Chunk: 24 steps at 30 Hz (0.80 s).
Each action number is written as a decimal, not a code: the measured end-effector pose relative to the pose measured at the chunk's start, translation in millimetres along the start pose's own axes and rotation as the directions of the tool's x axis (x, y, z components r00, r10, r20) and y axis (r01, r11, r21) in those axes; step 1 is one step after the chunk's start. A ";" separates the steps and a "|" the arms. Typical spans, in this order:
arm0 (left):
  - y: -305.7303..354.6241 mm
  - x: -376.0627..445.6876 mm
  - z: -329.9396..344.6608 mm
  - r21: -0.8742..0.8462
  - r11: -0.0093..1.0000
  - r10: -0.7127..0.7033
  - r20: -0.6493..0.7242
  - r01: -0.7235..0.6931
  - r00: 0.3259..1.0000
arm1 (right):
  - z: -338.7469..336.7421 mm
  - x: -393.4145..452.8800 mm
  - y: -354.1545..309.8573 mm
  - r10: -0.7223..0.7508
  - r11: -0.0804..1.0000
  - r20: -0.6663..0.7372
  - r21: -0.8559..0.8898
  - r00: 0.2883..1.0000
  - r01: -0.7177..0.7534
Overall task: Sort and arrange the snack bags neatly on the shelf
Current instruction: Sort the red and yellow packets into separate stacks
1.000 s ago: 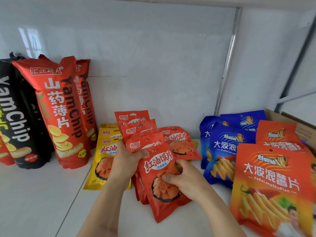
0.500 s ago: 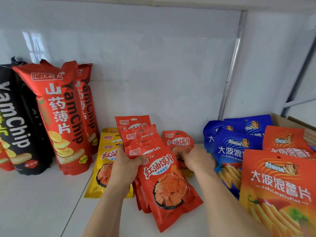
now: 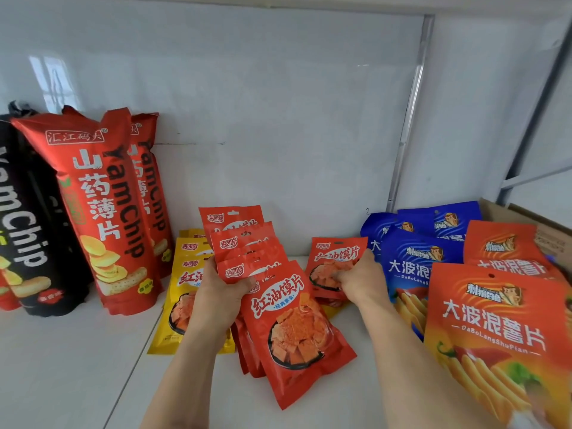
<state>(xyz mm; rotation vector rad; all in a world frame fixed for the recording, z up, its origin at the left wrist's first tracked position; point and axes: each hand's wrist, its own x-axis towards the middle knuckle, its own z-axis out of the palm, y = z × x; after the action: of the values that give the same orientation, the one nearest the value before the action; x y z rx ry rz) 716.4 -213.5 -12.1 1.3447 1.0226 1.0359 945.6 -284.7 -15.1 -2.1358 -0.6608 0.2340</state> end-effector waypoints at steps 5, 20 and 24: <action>-1.3 -0.2 1.9 -0.007 1.000 -0.005 0.004 0.005 1.000 | -16.0 -4.1 0.1 -0.074 0.976 -0.036 0.202 0.997 0.080; -5.8 5.0 -4.4 -0.068 0.997 -0.027 -0.019 0.025 0.999 | -81.0 -60.0 20.4 -0.229 0.863 0.434 0.504 0.871 -0.024; -6.6 5.8 -3.0 -0.104 0.994 -0.022 -0.002 0.022 1.000 | -74.4 -81.0 28.7 -0.238 0.898 0.535 0.439 0.810 -0.025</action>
<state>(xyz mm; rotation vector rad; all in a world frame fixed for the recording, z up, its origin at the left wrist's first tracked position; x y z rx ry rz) 714.9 -206.9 -18.6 1.2452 0.9707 1.0603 917.1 -393.4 2.0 -1.5768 -0.9741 0.9118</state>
